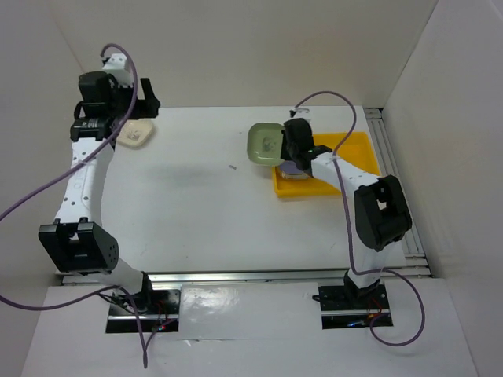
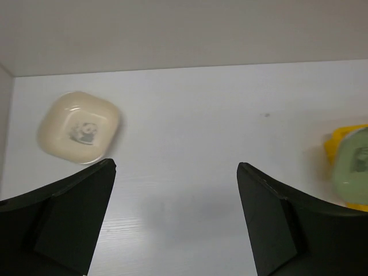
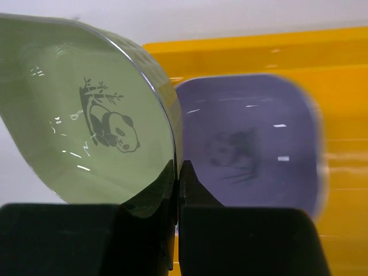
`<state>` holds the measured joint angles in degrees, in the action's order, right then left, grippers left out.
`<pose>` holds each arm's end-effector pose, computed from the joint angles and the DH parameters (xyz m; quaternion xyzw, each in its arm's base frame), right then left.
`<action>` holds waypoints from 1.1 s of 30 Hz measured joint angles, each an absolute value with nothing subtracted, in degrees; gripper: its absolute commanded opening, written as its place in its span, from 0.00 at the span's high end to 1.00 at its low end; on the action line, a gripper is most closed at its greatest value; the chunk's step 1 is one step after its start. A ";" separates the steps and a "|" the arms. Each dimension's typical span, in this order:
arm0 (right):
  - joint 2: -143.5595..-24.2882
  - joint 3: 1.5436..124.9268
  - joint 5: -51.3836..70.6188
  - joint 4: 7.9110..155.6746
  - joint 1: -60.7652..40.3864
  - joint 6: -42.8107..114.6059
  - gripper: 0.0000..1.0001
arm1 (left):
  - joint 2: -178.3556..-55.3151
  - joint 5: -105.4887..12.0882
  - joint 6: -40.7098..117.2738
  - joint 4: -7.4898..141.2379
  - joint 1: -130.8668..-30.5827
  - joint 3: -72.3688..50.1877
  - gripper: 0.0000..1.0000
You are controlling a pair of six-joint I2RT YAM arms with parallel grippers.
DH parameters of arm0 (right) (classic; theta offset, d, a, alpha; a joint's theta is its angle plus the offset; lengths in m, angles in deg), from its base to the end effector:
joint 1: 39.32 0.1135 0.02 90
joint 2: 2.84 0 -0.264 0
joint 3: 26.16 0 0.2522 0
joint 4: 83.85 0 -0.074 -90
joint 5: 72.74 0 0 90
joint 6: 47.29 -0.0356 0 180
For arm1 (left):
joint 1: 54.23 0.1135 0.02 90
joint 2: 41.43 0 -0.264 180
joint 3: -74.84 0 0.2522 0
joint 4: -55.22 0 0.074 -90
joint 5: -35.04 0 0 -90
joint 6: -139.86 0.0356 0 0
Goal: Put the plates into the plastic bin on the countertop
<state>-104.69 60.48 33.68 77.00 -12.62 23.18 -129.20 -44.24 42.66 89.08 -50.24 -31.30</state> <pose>0.3680 0.1738 0.2447 0.0118 0.8778 0.0652 0.4744 0.3537 0.0180 0.4277 -0.0210 0.7942 -0.0912 0.6004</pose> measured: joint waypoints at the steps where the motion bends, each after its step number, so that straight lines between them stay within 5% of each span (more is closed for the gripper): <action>1: -103.99 60.48 33.18 76.08 -14.78 25.22 1.00 | -129.90 -44.39 43.45 89.73 -48.31 -33.11 0.00; 13: -102.65 63.46 27.43 69.48 -26.58 37.98 1.00 | -147.01 -44.79 44.32 97.67 -35.55 -42.29 0.00; 14: -103.22 64.33 27.06 69.33 -27.22 38.35 0.84 | -147.99 -44.77 44.39 97.80 -35.40 -42.64 0.00; 17: -104.60 66.28 26.36 69.31 -28.40 38.46 0.00 | -149.83 -44.55 45.13 98.28 -35.33 -42.86 0.00; 33: -95.07 65.14 23.08 71.16 -25.73 36.60 0.00 | -153.70 -48.33 44.52 95.44 -35.29 -42.80 0.02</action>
<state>-95.07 65.14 23.08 71.16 -25.73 36.60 -153.70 -48.33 44.52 95.44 -35.29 -42.80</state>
